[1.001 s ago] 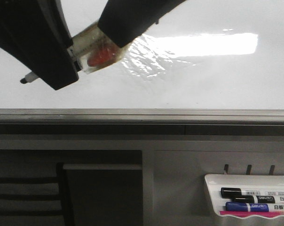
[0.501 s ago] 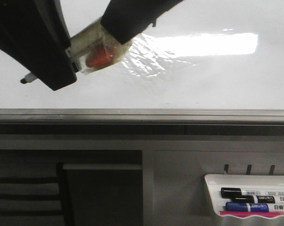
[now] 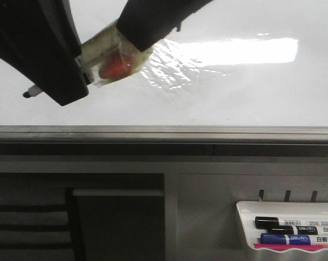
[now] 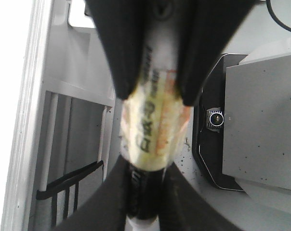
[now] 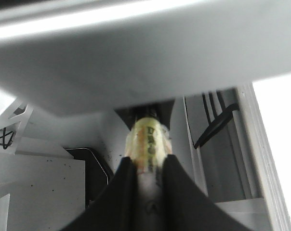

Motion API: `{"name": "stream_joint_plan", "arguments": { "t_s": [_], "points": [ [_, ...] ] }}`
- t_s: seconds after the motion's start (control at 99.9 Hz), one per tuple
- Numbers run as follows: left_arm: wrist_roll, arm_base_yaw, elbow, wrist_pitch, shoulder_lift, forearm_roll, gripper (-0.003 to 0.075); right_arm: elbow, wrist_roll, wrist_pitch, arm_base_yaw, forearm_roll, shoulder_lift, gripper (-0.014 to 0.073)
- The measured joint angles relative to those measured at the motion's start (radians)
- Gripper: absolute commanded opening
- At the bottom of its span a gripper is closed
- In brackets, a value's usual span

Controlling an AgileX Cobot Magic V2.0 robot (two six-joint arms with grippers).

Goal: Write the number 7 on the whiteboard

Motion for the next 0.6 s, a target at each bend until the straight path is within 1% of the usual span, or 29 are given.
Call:
{"name": "stream_joint_plan", "arguments": {
  "t_s": [0.04, 0.1, 0.11, 0.12, 0.13, 0.15, 0.17, 0.21, 0.22, 0.23, 0.24, 0.26, 0.31, 0.36, 0.471, 0.601],
  "points": [
    [0.000, 0.000, 0.000, 0.000, 0.000, 0.000, 0.0008, 0.000, 0.000, 0.000, 0.000, 0.000, 0.000, -0.0064],
    [0.000, 0.000, 0.000, -0.002, 0.000, 0.000, 0.0062, 0.000, 0.000, 0.000, 0.000, 0.000, 0.000, -0.0064],
    [0.000, 0.000, 0.000, -0.002, 0.000, 0.000, 0.0083, 0.000, 0.000, 0.000, 0.000, 0.000, 0.000, -0.0064],
    [0.000, 0.000, 0.000, -0.002, 0.000, 0.000, 0.0119, 0.000, 0.000, 0.000, 0.000, 0.000, 0.000, -0.0064],
    [0.000, 0.000, 0.000, -0.004, 0.000, 0.000, 0.0119, 0.000, 0.000, 0.000, 0.000, 0.000, 0.000, -0.0064],
    [0.000, 0.000, 0.000, -0.004, 0.000, 0.000, 0.0174, 0.000, -0.002, 0.000, 0.000, 0.000, 0.000, -0.0064],
    [0.000, 0.000, 0.000, -0.006, 0.000, 0.000, 0.0189, 0.000, -0.002, 0.000, 0.000, 0.000, 0.000, -0.0064],
    [-0.002, 0.000, 0.000, -0.013, 0.000, -0.002, 0.0294, 0.000, -0.002, -0.004, 0.000, 0.000, 0.000, -0.0064],
    [-0.002, 0.000, 0.000, -0.013, 0.000, -0.005, 0.0294, 0.000, -0.002, -0.004, 0.000, -0.002, 0.000, -0.0064],
    [-0.002, 0.000, 0.000, -0.015, 0.000, -0.005, 0.0336, 0.000, -0.002, -0.004, 0.000, -0.002, 0.000, -0.0064],
    [-0.002, 0.000, 0.000, -0.017, 0.000, -0.005, 0.0336, 0.000, -0.002, -0.004, 0.000, -0.004, 0.000, -0.0064],
    [-0.004, 0.000, 0.000, -0.019, 0.000, -0.007, 0.0386, 0.000, -0.002, -0.004, 0.000, -0.006, 0.000, -0.0064],
    [-0.006, 0.000, 0.000, -0.021, 0.000, -0.009, 0.0447, 0.000, -0.002, -0.006, 0.000, -0.011, 0.000, -0.0064],
    [-0.007, 0.000, 0.000, -0.025, 0.000, -0.010, 0.0457, 0.000, -0.002, -0.008, 0.000, -0.019, 0.000, -0.0064],
    [-0.008, 0.000, -0.001, -0.027, 0.000, -0.013, 0.0443, 0.000, 0.002, -0.011, -0.007, -0.038, -0.002, -0.0064],
    [-0.008, 0.000, -0.002, -0.029, 0.000, -0.013, 0.0424, -0.002, 0.072, 0.000, -0.051, -0.103, -0.034, -0.0064]
  ]
}}
